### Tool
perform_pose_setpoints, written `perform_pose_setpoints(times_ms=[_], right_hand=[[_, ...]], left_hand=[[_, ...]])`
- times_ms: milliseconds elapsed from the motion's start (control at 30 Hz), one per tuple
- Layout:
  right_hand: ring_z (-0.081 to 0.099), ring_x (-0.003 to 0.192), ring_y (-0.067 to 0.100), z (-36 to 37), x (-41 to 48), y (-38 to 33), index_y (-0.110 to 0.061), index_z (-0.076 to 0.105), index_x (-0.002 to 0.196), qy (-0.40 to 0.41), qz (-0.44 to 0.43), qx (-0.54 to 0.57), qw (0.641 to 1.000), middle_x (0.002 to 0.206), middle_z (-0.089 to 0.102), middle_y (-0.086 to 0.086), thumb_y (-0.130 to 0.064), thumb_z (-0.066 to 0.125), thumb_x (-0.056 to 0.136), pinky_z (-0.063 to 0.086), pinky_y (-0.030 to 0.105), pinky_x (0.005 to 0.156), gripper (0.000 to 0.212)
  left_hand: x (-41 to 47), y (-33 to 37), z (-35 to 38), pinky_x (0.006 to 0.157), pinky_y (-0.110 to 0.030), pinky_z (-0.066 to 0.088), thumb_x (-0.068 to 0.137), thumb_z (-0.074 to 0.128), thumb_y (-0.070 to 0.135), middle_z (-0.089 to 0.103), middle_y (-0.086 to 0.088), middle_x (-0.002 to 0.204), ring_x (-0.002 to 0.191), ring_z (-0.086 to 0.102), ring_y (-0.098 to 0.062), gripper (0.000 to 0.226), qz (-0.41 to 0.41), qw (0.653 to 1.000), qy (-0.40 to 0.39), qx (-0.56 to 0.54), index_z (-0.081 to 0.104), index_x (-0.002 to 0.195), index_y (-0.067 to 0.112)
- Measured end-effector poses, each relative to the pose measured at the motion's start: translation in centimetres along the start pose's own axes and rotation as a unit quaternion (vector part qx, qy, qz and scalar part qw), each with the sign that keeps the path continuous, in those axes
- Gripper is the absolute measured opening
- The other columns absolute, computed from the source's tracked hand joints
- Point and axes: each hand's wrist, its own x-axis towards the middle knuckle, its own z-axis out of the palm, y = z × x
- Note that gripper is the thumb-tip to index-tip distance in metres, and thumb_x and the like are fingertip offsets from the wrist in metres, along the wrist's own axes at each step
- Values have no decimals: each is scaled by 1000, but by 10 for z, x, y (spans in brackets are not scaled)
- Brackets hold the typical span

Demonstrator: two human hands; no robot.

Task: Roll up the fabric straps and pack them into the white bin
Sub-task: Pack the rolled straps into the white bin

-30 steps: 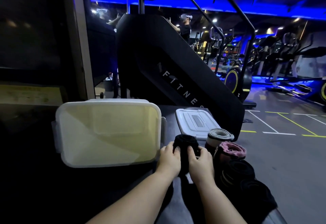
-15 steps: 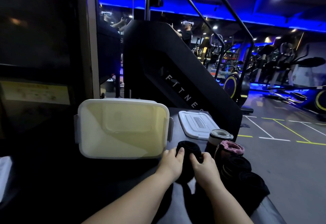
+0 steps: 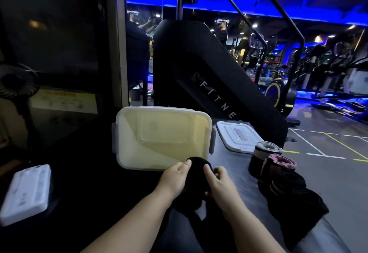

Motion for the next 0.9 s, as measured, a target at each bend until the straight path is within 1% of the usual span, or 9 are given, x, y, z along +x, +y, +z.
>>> perform_pose_setpoints(times_ms=[167,200,300,333,400,500,600,767,900], right_hand=[[65,86,22,23,8,-7,-23,52,93,-36,-28,-33,998,95,61,5,-45,66,86,55,49,84,27],[65,90,22,26,8,-9,-25,52,93,-37,-33,-41,998,96,61,3,-44,67,86,54,49,86,25],[63,94,16,35,13,-17,-28,51,98,-50,-51,-60,996,100,61,-3,-37,70,85,53,41,89,24],[62,95,15,38,16,-19,-27,51,100,-50,-60,-79,994,101,61,-4,-36,70,85,52,38,87,26],[60,98,15,44,22,-24,-23,49,108,-47,-81,-130,987,105,60,-4,-33,69,86,48,30,84,31],[57,105,20,48,30,-25,-21,47,122,-43,-93,-205,973,115,55,2,-27,64,87,42,26,82,39],[53,116,24,48,36,-26,-30,40,135,-60,-83,-275,956,122,51,5,-23,57,92,34,25,81,46],[55,109,25,48,51,-28,-32,42,138,-54,-92,-290,951,120,61,6,-10,51,92,39,27,76,52],[58,112,24,48,61,-31,-29,48,139,-29,-75,-287,954,121,66,6,-23,56,95,36,22,74,45]], left_hand=[[1,-7,-29,98,-32,43,99,49,32,68,1,107,111,60,-18,23,0,999,8,-52,67,99,17],[3,-8,-35,102,-34,44,97,50,38,69,2,108,111,61,-17,29,0,998,5,-66,67,101,16],[11,-7,-48,110,-37,40,83,49,69,65,2,125,121,57,-12,69,17,997,-3,-74,64,124,16],[15,-5,-52,112,-35,37,88,49,63,62,1,130,124,54,-12,64,20,998,0,-63,62,129,16],[22,-4,-58,113,-29,34,101,47,38,57,3,135,127,50,-12,41,22,999,-5,-38,58,133,15],[36,-14,-61,114,-25,29,102,48,21,53,1,141,132,45,-14,35,22,999,-34,36,55,136,15],[47,-21,-57,112,-23,30,100,52,19,51,0,143,133,45,-16,37,21,996,-24,86,55,137,17],[64,-17,-48,103,-24,40,98,54,27,55,0,140,126,52,-19,41,14,988,-4,152,52,139,27],[77,-10,-40,89,-16,38,98,54,27,58,4,136,122,55,-16,41,-1,986,5,167,52,138,31]])
